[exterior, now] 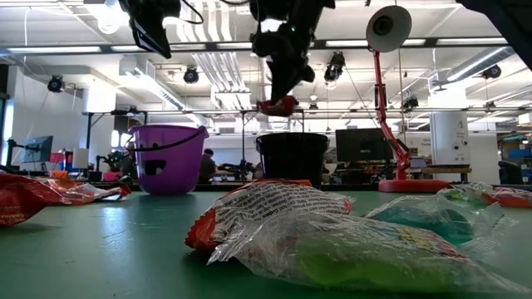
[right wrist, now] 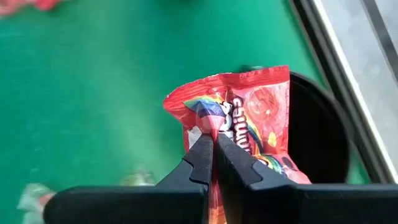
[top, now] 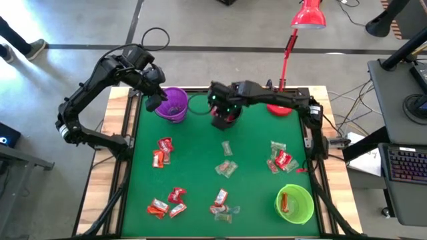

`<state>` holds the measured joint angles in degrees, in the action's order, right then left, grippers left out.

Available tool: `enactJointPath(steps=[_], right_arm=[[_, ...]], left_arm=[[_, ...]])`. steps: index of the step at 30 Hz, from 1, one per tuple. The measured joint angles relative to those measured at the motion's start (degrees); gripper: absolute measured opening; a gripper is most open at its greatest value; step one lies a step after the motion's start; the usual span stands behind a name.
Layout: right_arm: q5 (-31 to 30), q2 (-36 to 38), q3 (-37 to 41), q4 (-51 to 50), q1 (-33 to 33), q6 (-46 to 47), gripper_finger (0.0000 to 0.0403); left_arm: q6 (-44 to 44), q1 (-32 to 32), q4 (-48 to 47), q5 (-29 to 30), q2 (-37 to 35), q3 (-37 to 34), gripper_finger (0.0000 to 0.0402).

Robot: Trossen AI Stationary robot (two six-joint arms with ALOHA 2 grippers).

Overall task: Sort candy
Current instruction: Put the red candy pack into the black bucket, then put the orange chocolate into the green bucket

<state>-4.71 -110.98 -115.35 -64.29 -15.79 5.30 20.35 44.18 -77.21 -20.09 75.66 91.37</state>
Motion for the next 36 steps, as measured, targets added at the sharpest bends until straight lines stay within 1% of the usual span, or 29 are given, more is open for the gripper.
enactJointPath(steps=[4,8,13,18,21,24,27,29,33,36], right_arm=[[0.5,0.0,1.2,-0.4,-3.1,-0.3,0.0008],[3.8,0.0,2.7,-0.3,-5.3,-0.3,0.0008],[5.7,0.0,5.7,0.2,-6.4,-1.8,0.0009],[5.7,0.0,6.9,0.2,-6.6,0.6,0.0011],[5.7,0.0,6.9,0.2,-6.6,0.6,0.0024],[5.4,0.0,6.9,0.3,-6.6,0.8,0.0045],[2.2,0.0,6.9,0.3,-6.6,2.3,0.007],[1.7,0.0,6.7,-0.2,-6.6,3.8,0.0083],[1.7,0.1,4.4,-0.5,-6.4,6.0,0.0101],[1.9,0.1,1.6,-1.2,-6.0,7.3,0.0108]], left_arm=[[0.1,0.0,0.0,0.0,0.0,0.0,0.0081],[0.1,0.0,0.0,0.0,0.0,0.0,0.0081],[0.1,0.0,0.0,0.0,0.0,0.0,0.0081],[0.2,0.0,0.0,0.0,0.0,0.0,0.0081],[0.3,0.0,-0.1,0.0,0.0,0.0,0.0081],[1.0,0.0,-0.3,0.0,0.0,0.0,0.0081],[1.2,0.0,-0.8,0.0,0.0,0.0,0.0081],[1.3,0.0,-1.7,0.0,0.0,0.0,0.0081],[1.4,-0.3,-5.9,0.0,-0.3,0.0,0.0081],[-0.7,-1.4,-7.2,0.0,-1.2,0.0,0.0081]])
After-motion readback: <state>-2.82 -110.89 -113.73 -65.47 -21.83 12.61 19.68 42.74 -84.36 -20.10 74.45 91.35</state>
